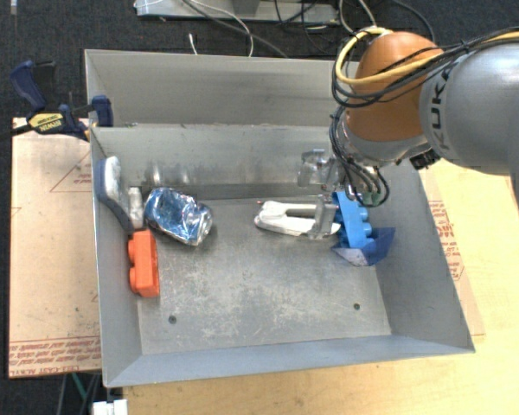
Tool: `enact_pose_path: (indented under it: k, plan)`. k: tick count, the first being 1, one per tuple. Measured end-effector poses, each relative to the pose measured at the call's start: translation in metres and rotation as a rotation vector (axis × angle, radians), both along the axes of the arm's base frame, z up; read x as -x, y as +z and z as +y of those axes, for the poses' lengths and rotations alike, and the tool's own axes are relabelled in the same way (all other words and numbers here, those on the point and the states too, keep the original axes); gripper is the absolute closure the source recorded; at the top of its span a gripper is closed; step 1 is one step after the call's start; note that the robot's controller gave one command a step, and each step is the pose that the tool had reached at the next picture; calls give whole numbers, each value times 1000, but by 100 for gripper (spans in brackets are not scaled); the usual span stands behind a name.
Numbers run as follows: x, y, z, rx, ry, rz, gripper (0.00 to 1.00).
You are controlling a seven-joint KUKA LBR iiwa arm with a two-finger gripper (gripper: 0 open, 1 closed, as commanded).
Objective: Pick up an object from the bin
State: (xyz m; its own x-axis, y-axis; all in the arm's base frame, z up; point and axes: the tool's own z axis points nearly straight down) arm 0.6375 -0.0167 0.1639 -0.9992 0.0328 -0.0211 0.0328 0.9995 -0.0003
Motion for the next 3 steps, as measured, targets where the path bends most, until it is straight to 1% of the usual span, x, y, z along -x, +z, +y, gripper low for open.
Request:
enact_pose_path:
  k: [1,2,3]
  plan:
    - [16,-64,-1,-8,-247,2,0]
    - [14,-87,-12,-9,-214,-20,0]
    - [4,-88,-18,-15,-282,-15,100]
